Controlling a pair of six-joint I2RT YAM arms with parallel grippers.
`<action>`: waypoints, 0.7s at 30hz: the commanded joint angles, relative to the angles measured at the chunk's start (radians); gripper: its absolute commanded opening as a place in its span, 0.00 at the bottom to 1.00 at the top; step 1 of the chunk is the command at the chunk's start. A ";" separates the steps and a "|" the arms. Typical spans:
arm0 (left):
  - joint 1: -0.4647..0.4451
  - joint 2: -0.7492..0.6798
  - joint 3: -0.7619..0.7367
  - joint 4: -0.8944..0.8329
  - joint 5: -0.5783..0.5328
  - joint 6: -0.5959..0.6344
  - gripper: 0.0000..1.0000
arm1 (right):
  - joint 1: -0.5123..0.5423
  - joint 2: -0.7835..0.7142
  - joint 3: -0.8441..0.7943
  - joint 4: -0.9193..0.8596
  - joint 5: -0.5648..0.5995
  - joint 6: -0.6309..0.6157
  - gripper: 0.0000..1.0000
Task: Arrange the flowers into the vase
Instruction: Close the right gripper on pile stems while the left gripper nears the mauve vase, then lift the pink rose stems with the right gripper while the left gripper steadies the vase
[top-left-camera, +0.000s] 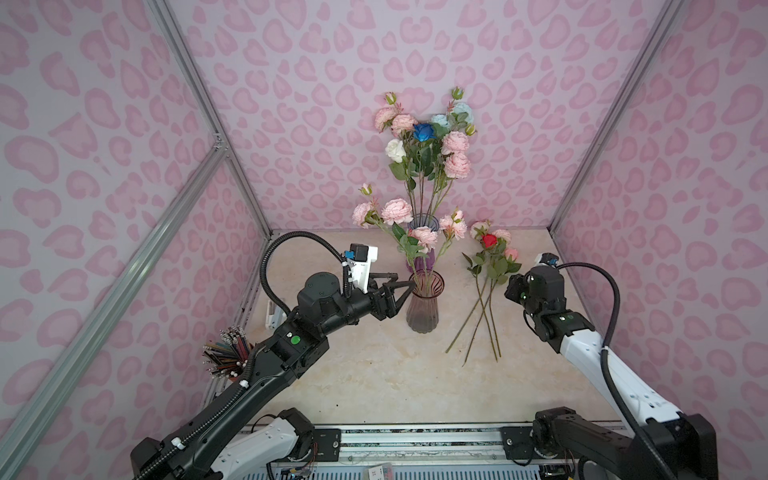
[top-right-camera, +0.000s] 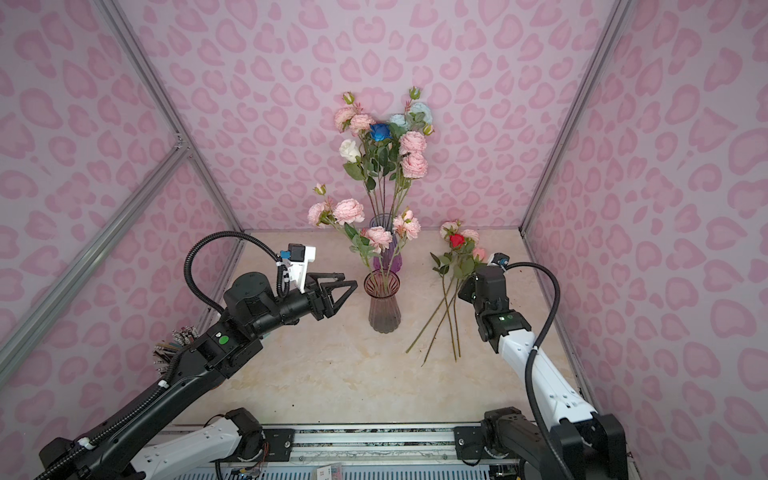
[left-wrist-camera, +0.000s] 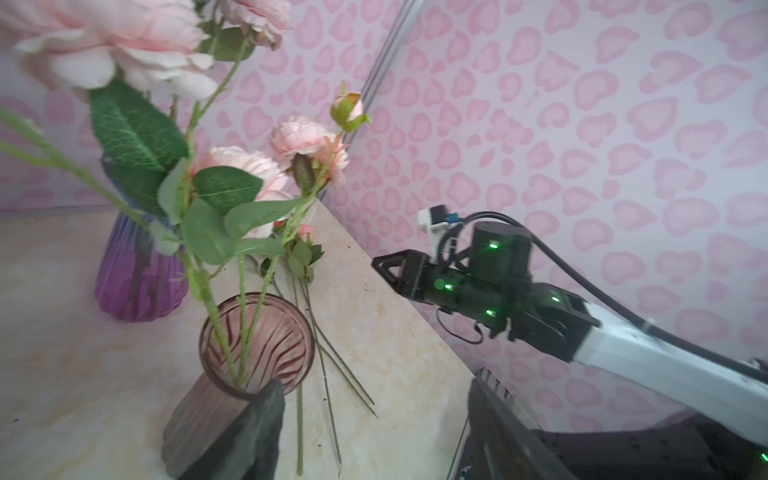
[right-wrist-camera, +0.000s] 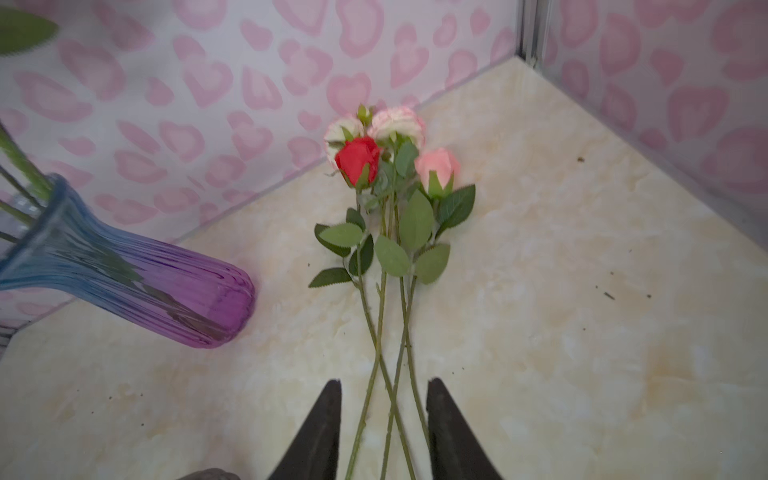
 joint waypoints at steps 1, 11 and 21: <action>-0.028 0.011 0.016 0.070 0.187 0.067 0.71 | -0.039 0.149 0.067 -0.034 -0.170 0.026 0.36; -0.095 0.081 0.022 0.014 0.054 0.064 0.71 | -0.056 0.607 0.346 -0.095 -0.258 0.045 0.37; -0.094 0.053 0.010 0.010 -0.022 0.068 0.72 | -0.055 0.765 0.434 -0.067 -0.277 0.064 0.23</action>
